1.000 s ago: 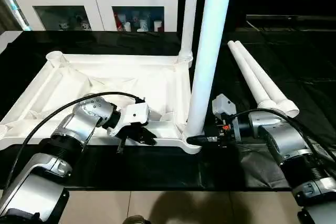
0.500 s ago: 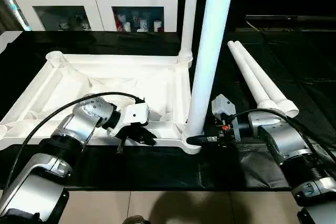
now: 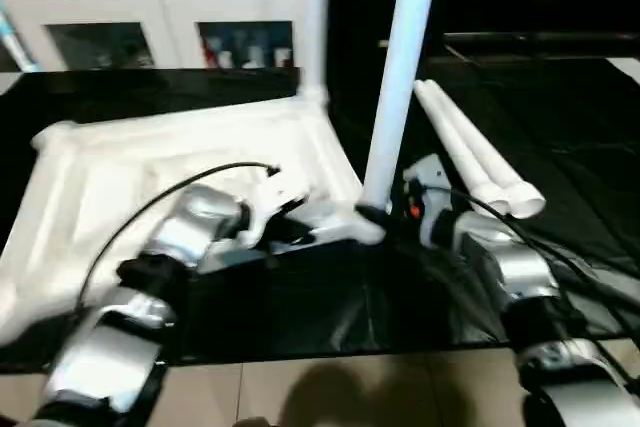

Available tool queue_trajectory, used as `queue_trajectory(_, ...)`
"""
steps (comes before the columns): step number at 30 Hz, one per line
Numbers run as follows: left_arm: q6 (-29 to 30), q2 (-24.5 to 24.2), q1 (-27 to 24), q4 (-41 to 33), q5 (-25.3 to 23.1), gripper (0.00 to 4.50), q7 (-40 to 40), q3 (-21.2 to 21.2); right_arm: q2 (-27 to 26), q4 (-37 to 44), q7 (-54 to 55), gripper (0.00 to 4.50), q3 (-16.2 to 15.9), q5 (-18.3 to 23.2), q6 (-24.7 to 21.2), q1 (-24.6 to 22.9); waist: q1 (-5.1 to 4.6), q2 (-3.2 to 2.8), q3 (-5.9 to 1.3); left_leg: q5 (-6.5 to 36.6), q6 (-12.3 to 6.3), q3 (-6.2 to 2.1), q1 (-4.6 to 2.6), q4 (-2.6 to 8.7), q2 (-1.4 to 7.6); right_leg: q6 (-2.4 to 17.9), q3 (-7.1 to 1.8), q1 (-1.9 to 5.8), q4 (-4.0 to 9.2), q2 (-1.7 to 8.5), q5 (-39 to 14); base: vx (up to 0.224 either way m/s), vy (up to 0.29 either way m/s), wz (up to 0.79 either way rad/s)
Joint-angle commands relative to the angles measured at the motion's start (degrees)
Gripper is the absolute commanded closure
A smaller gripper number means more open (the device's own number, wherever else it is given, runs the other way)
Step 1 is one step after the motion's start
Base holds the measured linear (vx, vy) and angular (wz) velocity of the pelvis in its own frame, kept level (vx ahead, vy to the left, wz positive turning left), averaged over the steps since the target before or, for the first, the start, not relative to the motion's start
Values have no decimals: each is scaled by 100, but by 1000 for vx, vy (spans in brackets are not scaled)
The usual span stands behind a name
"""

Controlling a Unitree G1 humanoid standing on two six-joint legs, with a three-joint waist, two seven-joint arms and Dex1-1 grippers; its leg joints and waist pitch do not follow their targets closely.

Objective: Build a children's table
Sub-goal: Rotate leg to tighten

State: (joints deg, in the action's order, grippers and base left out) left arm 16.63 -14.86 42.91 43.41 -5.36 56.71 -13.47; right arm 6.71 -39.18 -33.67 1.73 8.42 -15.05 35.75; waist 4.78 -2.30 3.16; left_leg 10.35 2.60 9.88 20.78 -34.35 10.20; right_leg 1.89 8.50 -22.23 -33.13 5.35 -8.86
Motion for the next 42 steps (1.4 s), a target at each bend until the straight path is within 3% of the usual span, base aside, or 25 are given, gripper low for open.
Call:
queue_trajectory(1, 153, 342, 390, -443, 160, 450, -616, 216, -567, -399, 373, 194, -182, 206, -313, 156, -16, 11, -413, 1737, 52, -193, -78, 445, 338, 732, -354, 268, 484, 516, -2400, 0, 0, 0)
queue_trajectory(3, 322, 487, 437, -478, 164, 450, -851, 274, -763, -623, 558, 194, -133, 205, -318, 351, -5, 17, -435, 1446, -33, -153, -73, 425, 333, 876, -393, 267, 434, 510, -1923, 0, 0, 0)
queue_trajectory(4, 381, 545, 454, -502, 142, 450, -937, 270, -855, -679, 599, 194, -156, 149, -259, 431, -4, 53, -451, 1332, -66, -142, -62, 420, 333, 925, -399, 276, 409, 508, -1771, 0, 0, 0)
queue_trajectory(5, 422, 581, 454, -543, 107, 450, -997, 250, -930, -704, 577, 164, -162, 122, -193, 482, 11, 32, -466, 1107, -135, -137, -42, 409, 330, 1005, -402, 290, 366, 502, -1498, 0, 0, 0)
queue_trajectory(6, 422, 581, 454, -543, 107, 450, -997, 250, -930, -704, 577, 164, -162, 122, -193, 482, 13, 28, -476, 1005, -171, -130, -34, 400, 334, 1037, -409, 293, 341, 505, -1342, 0, 0, 0)
queue_trajectory(7, 437, 591, 449, -572, 81, 450, -1021, 228, -962, -703, 562, 164, -170, 88, -142, 503, 28, 59, -494, 779, -280, -114, -10, 382, 322, 1077, -411, 307, 304, 495, -1049, 0, 0, 0)
queue_trajectory(9, 440, 564, 398, -668, 36, 450, -993, 169, -949, -708, 547, 143, -214, -11, -46, 513, 50, 54, -504, 468, -464, -108, 8, 361, 321, 1163, -410, 304, 247, 486, -674, 0, 0, 0)
queue_trajectory(11, 463, 478, 318, -756, 14, 450, -937, 109, -902, -762, 523, 119, -217, -88, 60, 515, 51, 41, -499, 466, -506, -108, 16, 360, 325, 1202, -408, 307, 241, 490, -668, 0, 0, 0)
queue_trajectory(16, 317, 277, 214, -789, -46, 450, -749, 12, -698, -654, 371, 80, -311, -193, 303, 408, 42, 36, -467, 862, -365, -110, -12, 389, 334, 1076, -403, 297, 316, 490, -1227, 0, 0, 0)
queue_trajectory(18, 222, 182, 176, -789, -70, 450, -656, -28, -564, -535, 192, 65, -413, -270, 420, 309, 39, 4, -470, 864, -359, -107, -9, 385, 333, 1055, -406, 293, 319, 478, -1163, 0, 0, 0)
queue_trajectory(21, -143, -129, 70, -731, -129, 450, -205, -121, 27, -4, -610, 37, -698, -457, 898, -79, 74, 28, -482, 772, -428, -106, -1, 373, 334, 1073, -404, 309, 282, 466, -911, 0, 0, 0)
queue_trajectory(24, -314, -248, 31, -689, -123, 450, 11, -164, 240, 160, -900, 13, -662, -382, 925, -158, 83, 26, -488, 733, -540, -106, 12, 365, 345, 1110, -404, 312, 258, 462, -775, 0, 0, 0)
queue_trajectory(30, -1036, -625, -99, -585, 8, 450, 1009, -443, 1100, 742, -2357, 5, -669, -24, 909, -356, 144, 16, -472, 928, -560, -99, 5, 360, 353, 1054, -391, 310, 314, 457, -1123, 0, 0, 0)
queue_trajectory(35, -1546, -864, -159, -592, 59, 450, 1901, -687, 1659, 989, -3339, 5, -887, 30, 797, -408, 285, 12, -475, 981, -484, -100, -30, 364, 388, 1070, -401, 265, 309, 467, -1266, 0, 0, 0)
queue_trajectory(42, -1804, -1023, -219, -651, 110, 450, 2421, -814, 1788, 1013, -3658, 5, -1082, -64, 794, -389, 345, 11, -470, 1111, -353, -105, -28, 375, 388, 1042, -407, 260, 314, 481, -1404, 0, 0, 0)
